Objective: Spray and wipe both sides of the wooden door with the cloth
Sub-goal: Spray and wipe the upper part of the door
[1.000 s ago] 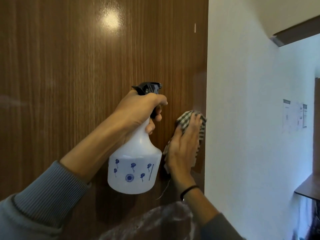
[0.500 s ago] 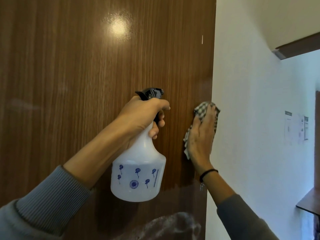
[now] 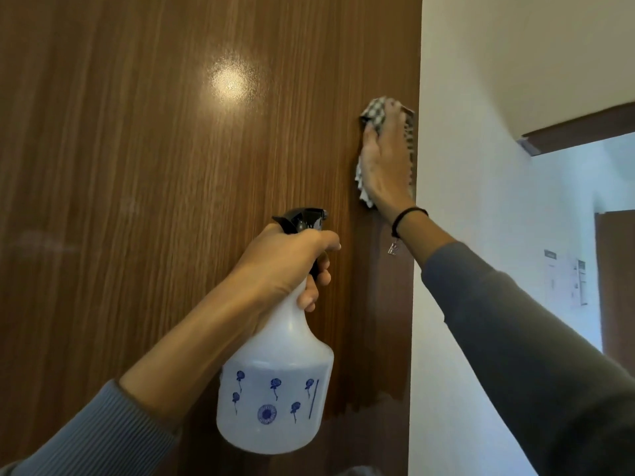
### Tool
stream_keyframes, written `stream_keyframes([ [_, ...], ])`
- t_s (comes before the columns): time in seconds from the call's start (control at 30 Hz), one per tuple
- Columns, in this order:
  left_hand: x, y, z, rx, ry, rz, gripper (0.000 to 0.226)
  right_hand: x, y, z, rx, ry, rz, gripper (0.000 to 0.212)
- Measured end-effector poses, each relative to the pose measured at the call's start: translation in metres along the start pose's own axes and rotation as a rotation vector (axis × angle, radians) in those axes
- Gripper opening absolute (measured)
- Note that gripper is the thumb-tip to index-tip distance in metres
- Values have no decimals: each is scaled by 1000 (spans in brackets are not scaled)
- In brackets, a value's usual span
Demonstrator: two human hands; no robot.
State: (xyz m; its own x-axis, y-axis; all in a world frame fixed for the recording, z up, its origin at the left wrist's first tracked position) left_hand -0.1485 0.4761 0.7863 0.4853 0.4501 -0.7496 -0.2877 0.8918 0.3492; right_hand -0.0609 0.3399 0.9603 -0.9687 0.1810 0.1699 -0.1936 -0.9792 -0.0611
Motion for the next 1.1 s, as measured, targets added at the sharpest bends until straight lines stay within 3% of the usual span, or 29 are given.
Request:
stream_keyframes([
  [0.13,1,0,1,-3,-2,13,26,40,-28,-49,224,307,22,58],
  [0.27,0,-1,4,5,-2,21,27,37,-27,-40,292,373,47,55],
  [0.47,1,0,3,15,-19,25,26,-16,10,26,-3,14,96,56],
  [0.67,3,0,0,-15,-14,20,26,-45,34,2,-265,-175,-44,54],
  [0.8,5,1,-2,-26,-7,8,25,-69,48,-52,-300,-316,-61,49],
  [1.0,8,1,-5,-45,13,-14,26,-88,57,-181,-305,-329,-40,48],
  [1.1,8,2,-6,-55,20,-7,26,-93,56,-222,-293,-357,-83,58],
])
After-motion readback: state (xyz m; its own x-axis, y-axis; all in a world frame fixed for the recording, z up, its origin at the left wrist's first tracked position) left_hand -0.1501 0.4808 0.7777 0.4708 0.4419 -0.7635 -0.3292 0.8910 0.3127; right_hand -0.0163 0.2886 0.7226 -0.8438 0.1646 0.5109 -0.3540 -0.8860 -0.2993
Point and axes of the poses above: each hand's wrist, its own z-axis towards the middle knuckle, its own y-axis out of the back of the hand, x = y × z, the point moved 10 cm from there along z, towards the middle knuckle, and after that the axes turned 14 degrees about z, right-handed, at the moved point
